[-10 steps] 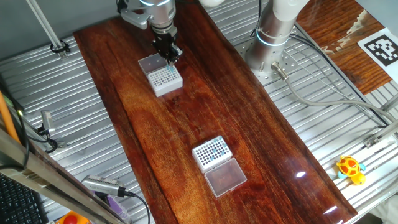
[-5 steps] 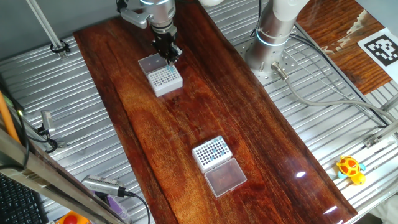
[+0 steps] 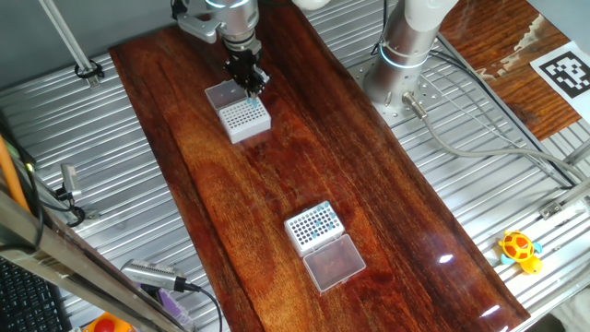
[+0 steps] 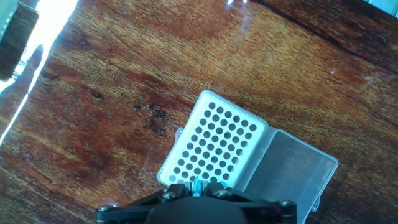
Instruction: Transfer all medium pipette tips from one holder to another
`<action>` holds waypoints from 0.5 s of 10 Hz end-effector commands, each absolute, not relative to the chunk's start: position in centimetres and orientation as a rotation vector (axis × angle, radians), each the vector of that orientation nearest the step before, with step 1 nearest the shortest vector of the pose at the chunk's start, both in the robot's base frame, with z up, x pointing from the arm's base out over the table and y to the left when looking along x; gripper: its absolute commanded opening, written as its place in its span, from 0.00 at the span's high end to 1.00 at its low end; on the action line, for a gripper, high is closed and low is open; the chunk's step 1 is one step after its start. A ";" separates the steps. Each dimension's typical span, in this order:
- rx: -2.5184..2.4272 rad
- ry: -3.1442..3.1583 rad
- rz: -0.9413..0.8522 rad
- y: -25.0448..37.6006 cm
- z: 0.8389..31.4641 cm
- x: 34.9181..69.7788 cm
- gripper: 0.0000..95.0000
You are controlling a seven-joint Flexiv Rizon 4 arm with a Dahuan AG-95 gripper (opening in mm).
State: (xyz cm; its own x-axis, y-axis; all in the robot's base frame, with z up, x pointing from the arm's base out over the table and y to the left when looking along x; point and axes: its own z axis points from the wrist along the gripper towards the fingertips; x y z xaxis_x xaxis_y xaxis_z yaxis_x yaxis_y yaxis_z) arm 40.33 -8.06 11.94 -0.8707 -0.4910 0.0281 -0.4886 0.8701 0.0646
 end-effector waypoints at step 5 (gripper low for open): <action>0.772 -2.997 -0.088 -7.7 11.9 40.5 1.00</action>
